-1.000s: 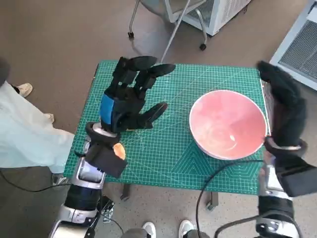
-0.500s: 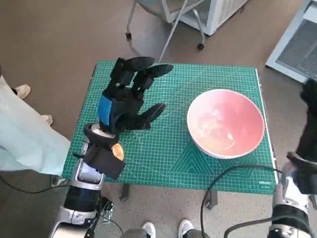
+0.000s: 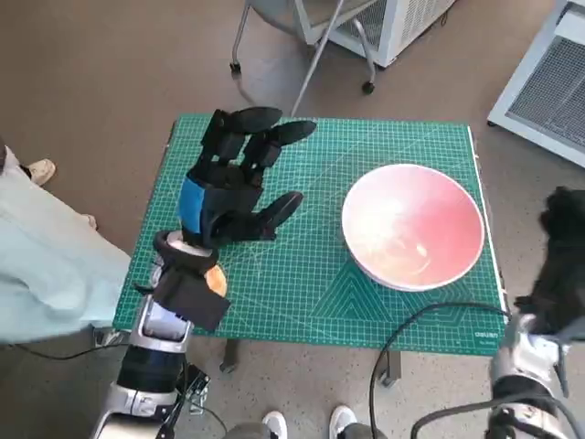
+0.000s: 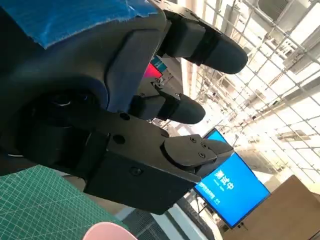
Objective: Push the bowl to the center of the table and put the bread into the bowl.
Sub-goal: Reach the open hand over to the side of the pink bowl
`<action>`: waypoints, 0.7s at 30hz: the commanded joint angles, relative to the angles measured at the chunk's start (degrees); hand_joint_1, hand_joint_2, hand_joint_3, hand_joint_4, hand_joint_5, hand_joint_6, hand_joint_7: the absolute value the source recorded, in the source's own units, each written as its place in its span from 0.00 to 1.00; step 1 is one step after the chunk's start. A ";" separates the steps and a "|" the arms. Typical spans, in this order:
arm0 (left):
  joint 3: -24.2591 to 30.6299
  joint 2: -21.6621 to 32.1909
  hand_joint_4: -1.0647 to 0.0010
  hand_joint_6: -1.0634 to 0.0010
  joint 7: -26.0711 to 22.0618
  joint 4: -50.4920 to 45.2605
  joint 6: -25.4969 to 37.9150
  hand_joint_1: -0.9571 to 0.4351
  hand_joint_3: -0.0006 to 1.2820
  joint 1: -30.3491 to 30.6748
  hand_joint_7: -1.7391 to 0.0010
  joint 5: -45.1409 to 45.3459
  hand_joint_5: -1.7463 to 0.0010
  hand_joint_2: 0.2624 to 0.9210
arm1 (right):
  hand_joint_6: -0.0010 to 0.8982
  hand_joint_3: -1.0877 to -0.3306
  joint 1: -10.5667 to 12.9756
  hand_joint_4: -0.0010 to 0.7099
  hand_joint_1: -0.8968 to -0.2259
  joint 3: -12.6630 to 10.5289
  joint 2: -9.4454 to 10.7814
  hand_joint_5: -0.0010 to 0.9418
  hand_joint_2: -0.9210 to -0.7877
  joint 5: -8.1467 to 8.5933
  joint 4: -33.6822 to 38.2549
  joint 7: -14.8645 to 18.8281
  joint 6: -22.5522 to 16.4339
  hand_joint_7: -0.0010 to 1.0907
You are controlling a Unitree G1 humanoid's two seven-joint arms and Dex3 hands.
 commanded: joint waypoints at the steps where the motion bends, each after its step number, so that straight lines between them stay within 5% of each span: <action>1: 0.79 0.58 0.86 0.85 0.31 -1.44 0.49 0.71 0.44 1.34 0.44 -0.75 0.53 0.64 | 0.04 0.18 -1.47 0.40 0.63 -0.88 2.46 0.00 0.00 2.37 2.66 2.37 4.19 0.65; 10: 1.82 1.98 0.83 0.83 0.64 -1.88 0.01 0.70 0.40 2.54 0.46 -0.28 0.56 0.68 | 0.01 0.19 -4.53 0.33 0.62 -1.72 5.06 0.00 0.00 4.19 4.66 3.79 9.60 0.70; 21: 3.76 4.00 0.77 0.78 2.09 -3.10 -0.48 0.67 0.29 5.18 0.53 0.54 0.64 0.80 | 0.00 0.20 -8.12 0.33 0.58 -3.31 7.40 0.00 0.00 5.90 6.17 4.06 15.05 0.64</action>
